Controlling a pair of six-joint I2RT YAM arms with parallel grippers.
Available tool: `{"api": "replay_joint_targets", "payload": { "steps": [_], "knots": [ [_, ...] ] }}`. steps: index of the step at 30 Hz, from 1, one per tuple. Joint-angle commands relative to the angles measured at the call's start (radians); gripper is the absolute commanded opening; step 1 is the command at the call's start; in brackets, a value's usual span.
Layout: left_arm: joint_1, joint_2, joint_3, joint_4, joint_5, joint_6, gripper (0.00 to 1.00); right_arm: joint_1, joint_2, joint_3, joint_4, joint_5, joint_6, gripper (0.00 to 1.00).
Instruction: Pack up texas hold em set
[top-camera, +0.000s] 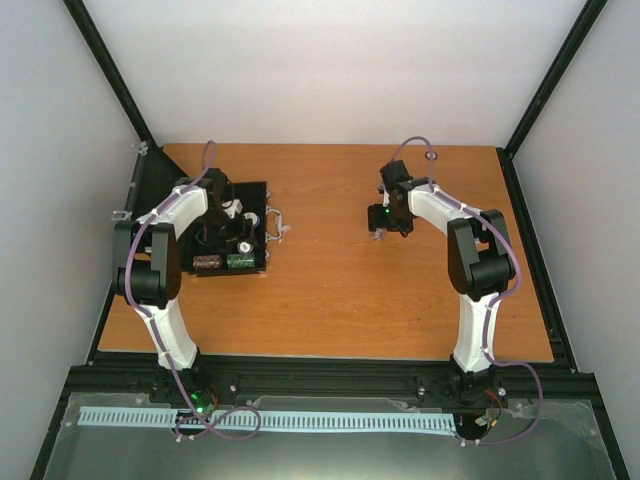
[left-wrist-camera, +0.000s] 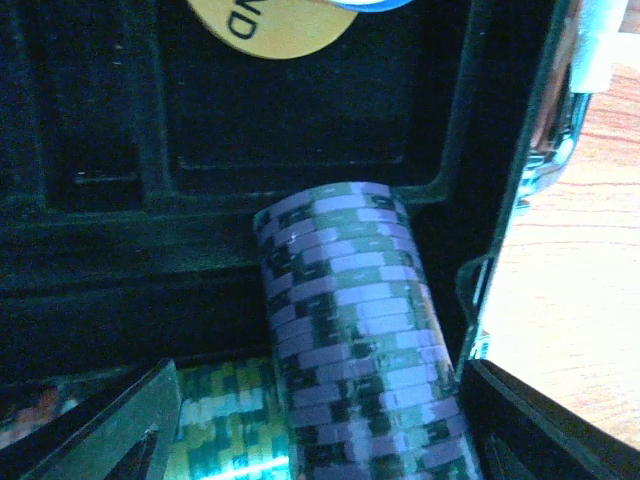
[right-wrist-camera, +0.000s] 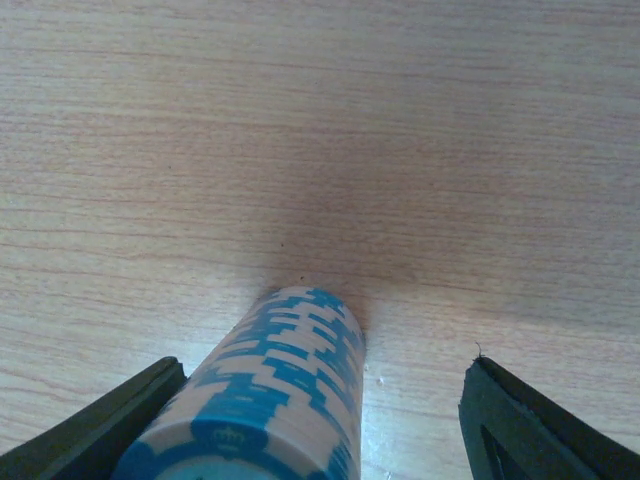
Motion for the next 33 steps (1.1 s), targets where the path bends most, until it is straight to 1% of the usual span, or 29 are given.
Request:
{"api": "replay_joint_targets", "payload": {
  "steps": [1,10,25,27,28,30,33],
  "knots": [
    [0.007,-0.046,0.032,-0.045,-0.155,0.038,0.79,-0.01,-0.021,0.0,0.003,0.017,0.008,0.74],
    [0.01,-0.113,0.031,-0.08,-0.318,0.045,0.79,-0.009,-0.013,0.002,0.004,0.011,0.006,0.74],
    [0.014,-0.113,-0.013,-0.109,-0.619,0.017,0.8,-0.009,-0.021,-0.019,0.011,0.005,-0.004,0.74],
    [0.016,-0.119,-0.011,-0.108,-0.636,0.01,0.8,-0.01,-0.024,-0.028,0.015,0.004,-0.004,0.74],
    [0.017,-0.127,-0.006,-0.105,-0.632,0.009,0.78,-0.01,-0.024,-0.031,0.016,0.005,-0.005,0.74],
    [0.018,-0.155,0.002,-0.095,-0.587,0.009,0.74,-0.009,-0.027,-0.036,0.019,0.004,-0.006,0.74],
    [0.018,-0.163,0.017,-0.095,-0.552,0.002,0.73,-0.01,-0.029,-0.04,0.023,0.003,-0.006,0.74]
  ]
}}
